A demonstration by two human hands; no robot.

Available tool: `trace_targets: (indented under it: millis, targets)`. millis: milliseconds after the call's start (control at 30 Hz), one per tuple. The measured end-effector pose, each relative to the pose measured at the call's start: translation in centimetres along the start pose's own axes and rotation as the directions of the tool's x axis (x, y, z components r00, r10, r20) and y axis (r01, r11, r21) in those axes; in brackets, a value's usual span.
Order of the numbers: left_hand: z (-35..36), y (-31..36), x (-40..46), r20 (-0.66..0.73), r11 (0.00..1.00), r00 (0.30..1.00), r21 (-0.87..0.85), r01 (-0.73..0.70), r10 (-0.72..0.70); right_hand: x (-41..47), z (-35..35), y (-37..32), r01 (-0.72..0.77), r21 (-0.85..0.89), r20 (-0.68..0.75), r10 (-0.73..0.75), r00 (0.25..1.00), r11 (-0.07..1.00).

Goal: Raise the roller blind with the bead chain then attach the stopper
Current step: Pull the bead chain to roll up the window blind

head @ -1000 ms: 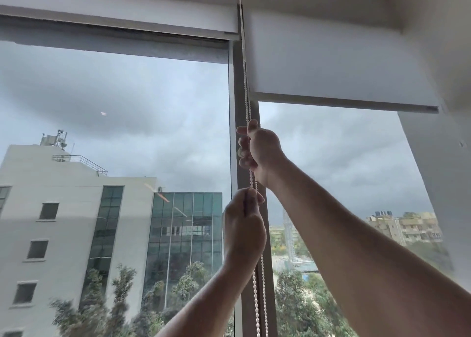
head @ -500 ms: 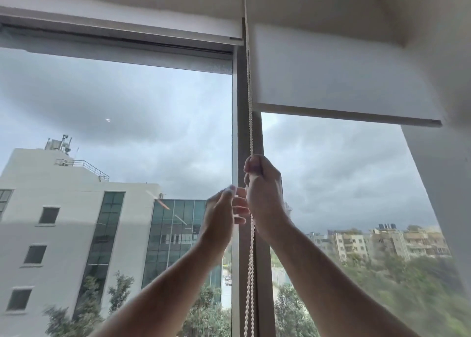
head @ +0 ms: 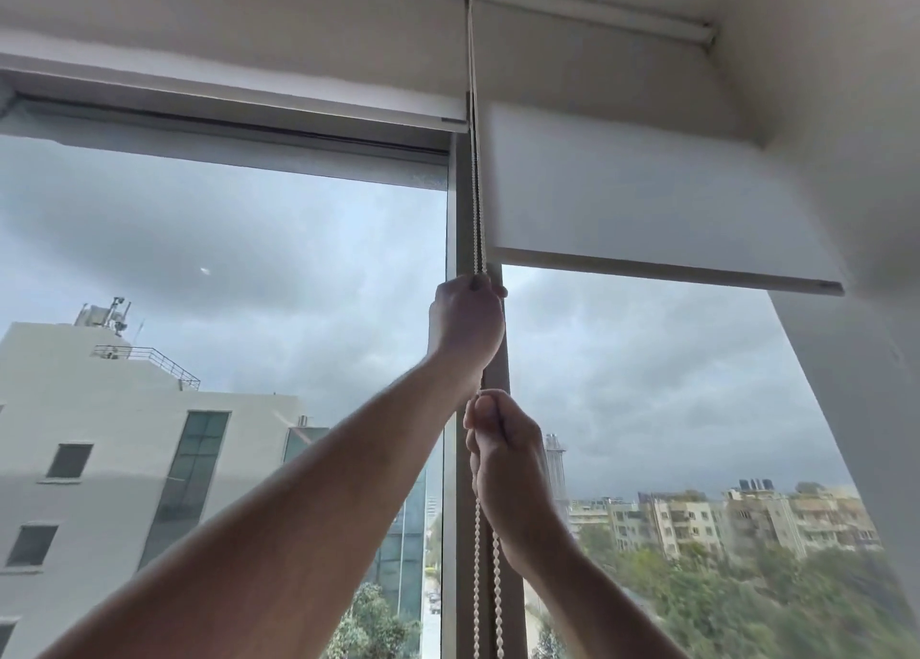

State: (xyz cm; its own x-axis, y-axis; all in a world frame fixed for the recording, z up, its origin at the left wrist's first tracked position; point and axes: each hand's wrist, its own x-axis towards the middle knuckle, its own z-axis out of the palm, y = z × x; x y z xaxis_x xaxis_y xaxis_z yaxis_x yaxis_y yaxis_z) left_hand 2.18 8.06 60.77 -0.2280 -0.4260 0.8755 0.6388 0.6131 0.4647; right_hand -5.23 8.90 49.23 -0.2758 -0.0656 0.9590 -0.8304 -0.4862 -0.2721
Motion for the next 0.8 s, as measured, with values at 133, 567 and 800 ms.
trace_targets:
  millis: [133, 567, 800]
  targets:
    - [0.0, 0.0, -0.7, -0.025, 0.976, 0.987, 0.156, -0.152, 0.158, 0.9, -1.2, -0.7, -0.158, 0.070, 0.112, 0.150, 0.982, 0.985]
    - [-1.2, -2.6, -3.3, -0.001, 0.964, 0.974, 0.143, -0.222, 0.225, 11.5, -1.8, -8.5, -0.393, 0.414, 0.141, 0.369, 0.919, 0.821]
    - [-1.9, -3.7, -4.9, 0.011, 0.958, 0.971, 0.161, -0.237, 0.238, 12.5, 0.9, -10.9, -0.424, 0.446, 0.061, 0.446, 0.893, 0.788]
